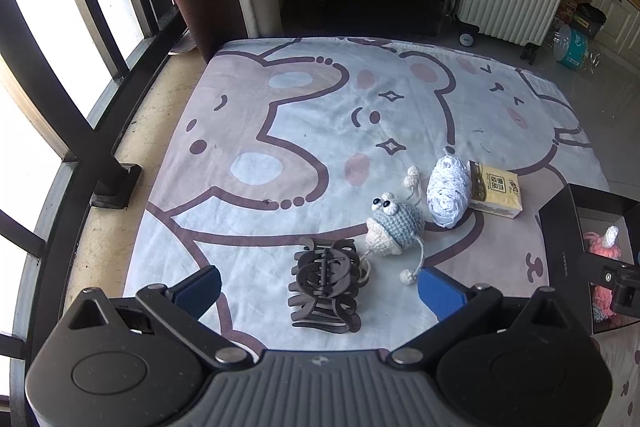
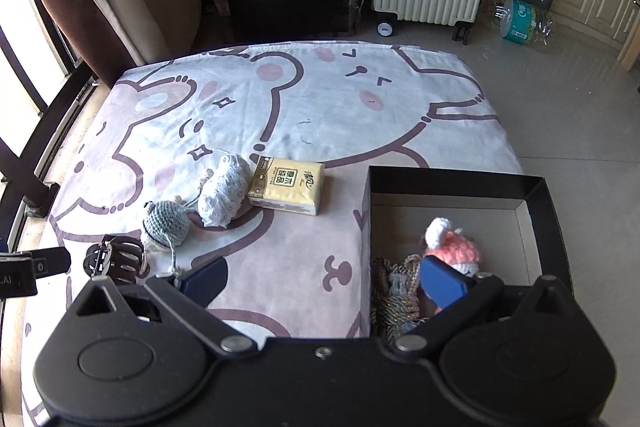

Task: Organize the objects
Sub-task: 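Move the left tool toward the black claw clip while the right tool moves toward the white crocheted ball, then close the left tool on the black claw clip while the right tool closes on the white crocheted ball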

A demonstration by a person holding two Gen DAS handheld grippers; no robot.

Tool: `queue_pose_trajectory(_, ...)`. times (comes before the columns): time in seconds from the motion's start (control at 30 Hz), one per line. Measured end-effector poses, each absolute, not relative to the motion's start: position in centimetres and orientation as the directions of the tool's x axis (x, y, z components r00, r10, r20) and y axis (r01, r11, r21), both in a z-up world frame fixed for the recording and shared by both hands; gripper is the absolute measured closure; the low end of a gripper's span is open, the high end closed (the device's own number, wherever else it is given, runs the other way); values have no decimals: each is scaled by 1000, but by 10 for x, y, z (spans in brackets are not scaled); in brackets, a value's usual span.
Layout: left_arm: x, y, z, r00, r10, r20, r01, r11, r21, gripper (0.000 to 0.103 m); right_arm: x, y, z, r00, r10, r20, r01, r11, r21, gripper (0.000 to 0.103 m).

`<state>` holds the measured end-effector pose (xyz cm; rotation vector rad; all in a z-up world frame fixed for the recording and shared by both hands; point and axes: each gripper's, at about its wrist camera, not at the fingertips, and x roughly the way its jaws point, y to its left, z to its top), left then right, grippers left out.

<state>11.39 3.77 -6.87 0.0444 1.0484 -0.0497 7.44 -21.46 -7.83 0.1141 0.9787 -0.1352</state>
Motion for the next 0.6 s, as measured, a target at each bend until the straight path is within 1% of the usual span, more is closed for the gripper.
queue_pose_trajectory(0.6, 117, 48, -69, 504, -31, -863, 44, 999, -10, 0, 79, -206, -77, 560, -48, -827, 147, 988, 42, 0)
